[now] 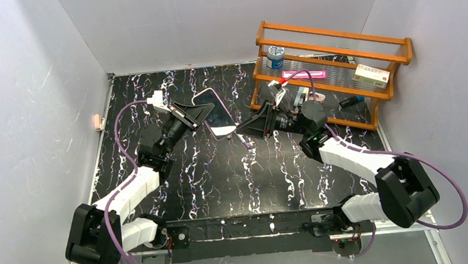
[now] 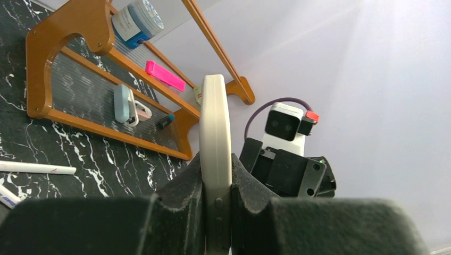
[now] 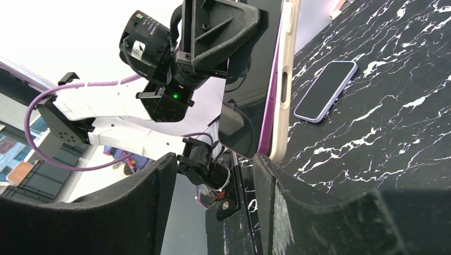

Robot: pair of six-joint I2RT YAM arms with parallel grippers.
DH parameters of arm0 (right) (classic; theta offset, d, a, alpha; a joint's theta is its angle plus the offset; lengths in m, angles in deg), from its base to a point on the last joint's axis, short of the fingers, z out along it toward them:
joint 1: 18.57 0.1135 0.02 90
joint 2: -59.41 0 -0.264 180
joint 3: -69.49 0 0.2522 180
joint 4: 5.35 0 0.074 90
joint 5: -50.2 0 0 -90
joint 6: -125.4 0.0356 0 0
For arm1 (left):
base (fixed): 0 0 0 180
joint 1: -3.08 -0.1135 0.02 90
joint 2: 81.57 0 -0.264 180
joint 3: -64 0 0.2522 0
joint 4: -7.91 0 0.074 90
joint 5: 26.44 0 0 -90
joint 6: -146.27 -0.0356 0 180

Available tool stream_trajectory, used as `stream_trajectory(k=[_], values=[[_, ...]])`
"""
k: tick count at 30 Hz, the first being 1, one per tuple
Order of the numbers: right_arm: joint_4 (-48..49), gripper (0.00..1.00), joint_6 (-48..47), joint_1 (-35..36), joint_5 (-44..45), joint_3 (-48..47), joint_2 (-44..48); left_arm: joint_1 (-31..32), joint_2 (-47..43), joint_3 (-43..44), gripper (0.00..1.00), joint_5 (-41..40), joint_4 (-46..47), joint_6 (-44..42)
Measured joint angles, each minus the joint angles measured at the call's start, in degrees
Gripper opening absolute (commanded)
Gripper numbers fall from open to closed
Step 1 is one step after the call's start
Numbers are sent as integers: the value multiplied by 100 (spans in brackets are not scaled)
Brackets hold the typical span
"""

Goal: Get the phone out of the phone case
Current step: Remove the phone case from the phone.

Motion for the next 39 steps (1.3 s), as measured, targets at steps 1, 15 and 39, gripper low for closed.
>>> stream_trajectory(k=[1, 15, 39], values=[[81, 62, 55, 2, -11, 0, -37, 0, 0, 0, 0, 4, 37, 33], [966, 58, 577, -11, -170, 4, -457, -31, 0, -76, 0, 59, 452, 295], [2175, 39, 1456, 4, -662, -522, -1495, 236, 179, -192, 0, -2, 1196, 243]])
